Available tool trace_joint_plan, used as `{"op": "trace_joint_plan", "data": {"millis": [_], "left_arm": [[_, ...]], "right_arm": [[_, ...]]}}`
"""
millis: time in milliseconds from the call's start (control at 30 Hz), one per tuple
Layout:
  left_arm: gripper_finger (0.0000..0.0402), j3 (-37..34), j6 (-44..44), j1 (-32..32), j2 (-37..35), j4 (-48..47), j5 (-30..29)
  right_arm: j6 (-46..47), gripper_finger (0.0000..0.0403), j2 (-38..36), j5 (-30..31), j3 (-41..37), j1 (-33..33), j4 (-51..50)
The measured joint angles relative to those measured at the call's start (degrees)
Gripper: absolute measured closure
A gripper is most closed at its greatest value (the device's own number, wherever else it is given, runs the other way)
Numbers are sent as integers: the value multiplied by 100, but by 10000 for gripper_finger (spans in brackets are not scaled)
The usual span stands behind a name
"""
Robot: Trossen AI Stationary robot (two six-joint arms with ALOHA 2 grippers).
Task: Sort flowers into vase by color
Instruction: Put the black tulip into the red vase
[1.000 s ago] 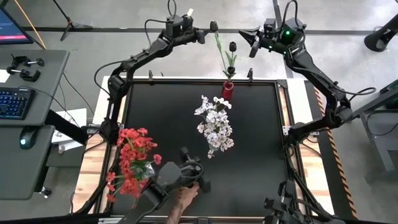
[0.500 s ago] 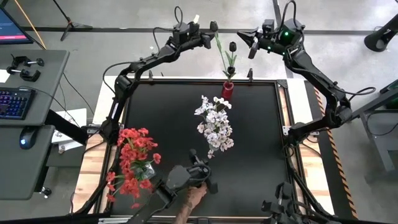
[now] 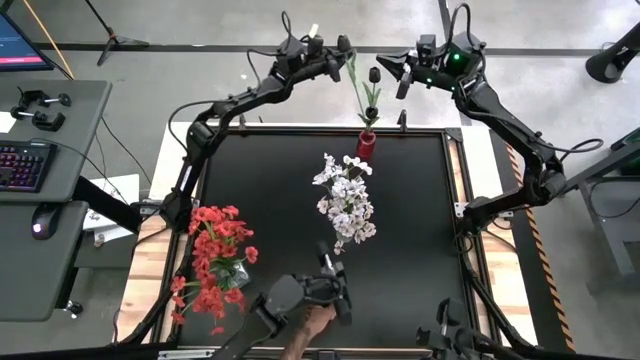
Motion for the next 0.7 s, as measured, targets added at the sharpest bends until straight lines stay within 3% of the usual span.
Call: {"op": "trace_joint_plan", "data": {"millis": [267, 700], "left_arm": [[401, 0, -206, -61, -11, 153, 835], [401, -1, -906, -367, -29, 654, 975]], "right_arm": [[0, 403, 0, 2, -2, 0, -126], [-64, 403, 0, 2, -2, -2, -167]]}}
